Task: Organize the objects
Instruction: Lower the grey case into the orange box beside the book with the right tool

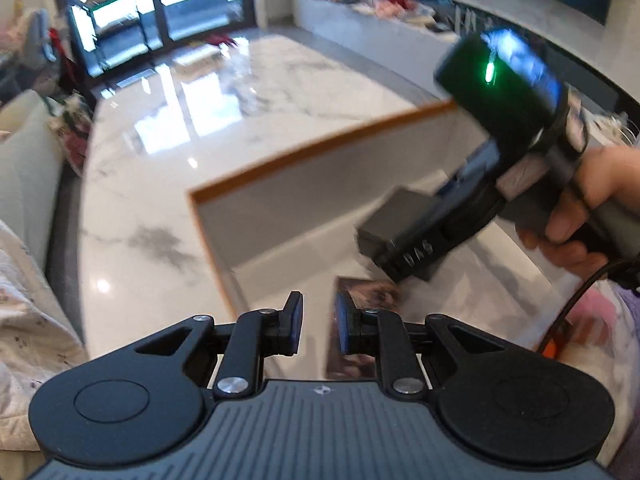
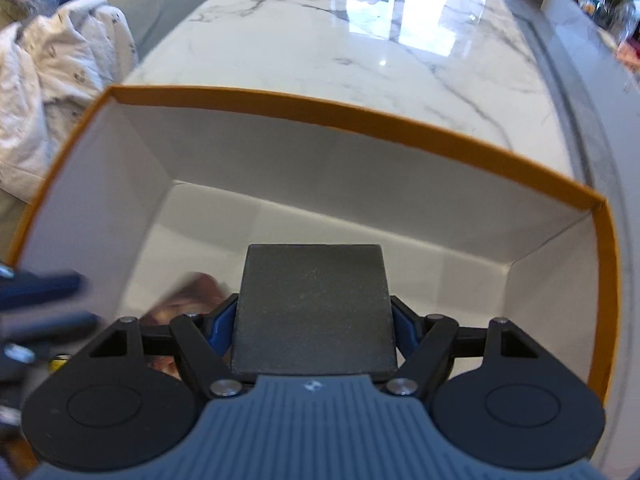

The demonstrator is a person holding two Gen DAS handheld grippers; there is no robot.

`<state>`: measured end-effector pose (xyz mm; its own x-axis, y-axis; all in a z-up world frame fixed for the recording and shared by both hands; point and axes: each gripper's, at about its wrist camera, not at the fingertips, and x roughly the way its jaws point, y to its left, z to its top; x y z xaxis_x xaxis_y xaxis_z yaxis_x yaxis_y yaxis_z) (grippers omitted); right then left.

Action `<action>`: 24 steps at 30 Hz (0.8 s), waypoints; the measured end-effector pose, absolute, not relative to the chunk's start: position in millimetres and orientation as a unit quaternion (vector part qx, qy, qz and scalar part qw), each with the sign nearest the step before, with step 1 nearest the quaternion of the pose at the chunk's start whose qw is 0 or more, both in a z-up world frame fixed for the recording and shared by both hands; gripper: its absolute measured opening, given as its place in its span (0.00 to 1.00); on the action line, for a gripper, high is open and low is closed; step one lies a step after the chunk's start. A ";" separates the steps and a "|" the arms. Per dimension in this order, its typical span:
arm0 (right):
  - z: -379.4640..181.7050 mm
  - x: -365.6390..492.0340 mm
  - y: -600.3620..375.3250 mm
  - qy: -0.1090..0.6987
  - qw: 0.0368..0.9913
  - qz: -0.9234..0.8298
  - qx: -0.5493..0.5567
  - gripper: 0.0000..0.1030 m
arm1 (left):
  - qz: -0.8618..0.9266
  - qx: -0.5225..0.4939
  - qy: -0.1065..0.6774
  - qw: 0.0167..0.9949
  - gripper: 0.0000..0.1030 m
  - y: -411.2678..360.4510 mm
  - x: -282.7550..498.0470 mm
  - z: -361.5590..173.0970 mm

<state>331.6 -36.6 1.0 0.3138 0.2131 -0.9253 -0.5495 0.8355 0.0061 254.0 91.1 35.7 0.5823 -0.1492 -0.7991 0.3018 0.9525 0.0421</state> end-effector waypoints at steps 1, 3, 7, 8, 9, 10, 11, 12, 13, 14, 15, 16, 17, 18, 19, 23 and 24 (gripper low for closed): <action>-2.1 333.6 -34.6 0.539 0.791 0.242 -0.161 0.74 | -0.123 0.084 0.432 0.889 0.19 94.6 252.0 39.3; -7.8 336.2 -30.5 0.546 0.784 0.243 -0.168 0.74 | -0.116 0.076 0.426 0.894 0.19 100.8 249.5 44.9; -13.5 335.1 -18.3 0.534 0.783 0.246 -0.200 0.74 | -0.106 0.054 0.428 0.896 0.19 110.9 252.1 49.7; -14.1 331.4 -16.0 0.532 0.781 0.253 -0.206 0.74 | -0.105 0.048 0.429 0.896 0.19 114.2 252.8 49.7; -14.1 330.0 -12.8 0.532 0.777 0.262 -0.211 0.74 | -0.103 0.046 0.430 0.896 0.20 116.6 252.4 50.0; -14.4 328.1 -9.6 0.532 0.773 0.271 -0.215 0.74 | -0.099 0.046 0.431 0.896 0.20 118.5 252.4 50.0; -15.1 325.6 -6.2 0.533 0.768 0.281 -0.219 0.74 | -0.095 0.047 0.432 0.895 0.20 119.6 252.4 49.7; -15.6 323.3 -2.7 0.533 0.763 0.292 -0.221 0.74 | -0.094 0.046 0.434 0.895 0.20 122.8 252.3 50.5; -16.0 319.8 0.5 0.532 0.757 0.306 -0.223 0.74 | -0.093 0.043 0.435 0.895 0.20 124.4 251.1 50.5; -15.9 315.7 3.7 0.525 0.757 0.314 -0.230 0.74 | -0.094 0.041 0.435 0.894 0.20 127.7 248.5 51.7; -15.8 311.6 6.7 0.516 0.755 0.324 -0.240 0.74 | -0.094 0.038 0.436 0.894 0.20 128.7 247.1 51.4; -15.5 308.5 8.9 0.512 0.751 0.336 -0.245 0.74 | -0.095 0.036 0.438 0.893 0.20 129.7 246.0 50.9; -14.8 306.3 9.9 0.511 0.747 0.347 -0.245 0.74 | -0.095 0.036 0.439 0.893 0.20 130.3 245.0 50.1; -13.9 304.3 10.9 0.510 0.744 0.354 -0.247 0.74 | -0.094 0.036 0.441 0.892 0.20 130.5 244.1 49.0; -13.7 302.3 12.0 0.508 0.742 0.356 -0.255 0.74 | -0.093 0.037 0.443 0.891 0.20 130.3 243.0 47.9; -11.8 304.0 6.4 0.520 0.734 0.361 -0.247 0.74 | -0.099 0.032 0.444 0.890 0.20 129.6 237.5 47.8; -11.7 306.0 2.4 0.527 0.734 0.359 -0.236 0.74 | -0.099 0.029 0.443 0.891 0.20 130.1 236.5 48.0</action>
<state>306.0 2.4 -11.7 0.1884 0.2773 -0.9421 -0.7749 0.6313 0.0308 236.5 130.1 48.0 0.5881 -0.1504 -0.7947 0.2013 0.9789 -0.0363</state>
